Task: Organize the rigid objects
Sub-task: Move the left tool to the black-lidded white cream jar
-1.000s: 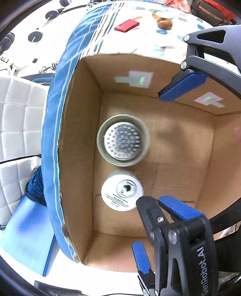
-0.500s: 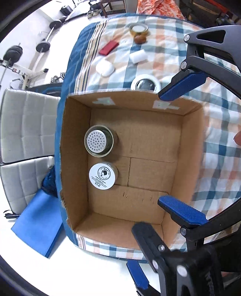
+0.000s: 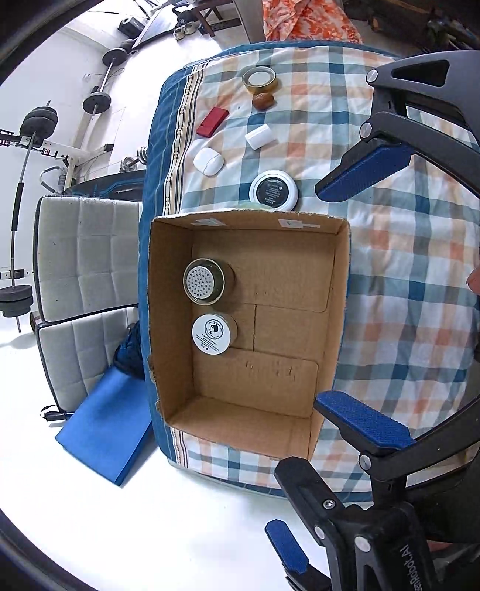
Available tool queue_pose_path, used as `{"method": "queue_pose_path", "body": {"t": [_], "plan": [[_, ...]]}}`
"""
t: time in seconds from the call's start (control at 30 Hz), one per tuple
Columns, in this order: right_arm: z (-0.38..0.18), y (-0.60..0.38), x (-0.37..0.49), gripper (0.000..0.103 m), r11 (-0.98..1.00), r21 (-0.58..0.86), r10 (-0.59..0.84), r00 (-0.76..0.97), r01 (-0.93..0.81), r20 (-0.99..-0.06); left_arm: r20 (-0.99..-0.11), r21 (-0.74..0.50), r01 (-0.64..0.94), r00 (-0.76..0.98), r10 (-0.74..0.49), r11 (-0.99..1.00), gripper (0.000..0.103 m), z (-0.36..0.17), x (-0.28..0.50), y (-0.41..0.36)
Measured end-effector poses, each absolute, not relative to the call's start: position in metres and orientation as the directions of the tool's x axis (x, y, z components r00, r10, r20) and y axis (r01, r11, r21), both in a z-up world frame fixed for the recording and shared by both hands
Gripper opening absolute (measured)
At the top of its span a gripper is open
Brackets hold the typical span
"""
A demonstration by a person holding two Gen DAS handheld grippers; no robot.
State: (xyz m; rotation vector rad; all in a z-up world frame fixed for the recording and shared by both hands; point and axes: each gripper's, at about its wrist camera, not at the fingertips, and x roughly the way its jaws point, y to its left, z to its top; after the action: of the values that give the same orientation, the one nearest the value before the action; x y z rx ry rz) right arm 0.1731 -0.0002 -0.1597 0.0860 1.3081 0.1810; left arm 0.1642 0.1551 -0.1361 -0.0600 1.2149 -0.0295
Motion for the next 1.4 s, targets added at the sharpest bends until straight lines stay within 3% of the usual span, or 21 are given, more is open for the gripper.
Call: {"method": "queue_pose_path", "body": {"t": [0.37,0.67,0.9,1.07,1.4], "plan": [[-0.148,-0.095,0.160,0.103,0.977,0.213,0.208,0.243,-0.006,-0.948,-0.924,-0.108,0.065,0.362,-0.125,0.992,0.103,-0.124,0.157,0.072],[-0.192,-0.268,0.173,0.103,0.972,0.098,0.055,0.198,0.212,-0.979,-0.957,-0.038,0.215,0.275,-0.098,0.976,0.103,-0.190,0.200,-0.075],[-0.263,-0.360,0.211,0.103,0.951,0.094,0.063,0.113,0.294,-0.992,-0.987,0.132,0.319,0.126,0.096,0.939,0.103,-0.289,0.252,-0.147],[-0.314,-0.385,0.238,0.103,0.941,0.091,0.076,0.059,0.326,-0.995,-0.960,0.272,0.426,0.053,0.277,0.863,0.103,-0.351,0.266,-0.169],[-0.383,-0.383,0.287,0.103,0.944,0.116,0.125,-0.009,0.309,-0.992,-0.887,0.400,0.515,0.007,0.463,0.759,0.099,-0.419,0.272,-0.173]]}}
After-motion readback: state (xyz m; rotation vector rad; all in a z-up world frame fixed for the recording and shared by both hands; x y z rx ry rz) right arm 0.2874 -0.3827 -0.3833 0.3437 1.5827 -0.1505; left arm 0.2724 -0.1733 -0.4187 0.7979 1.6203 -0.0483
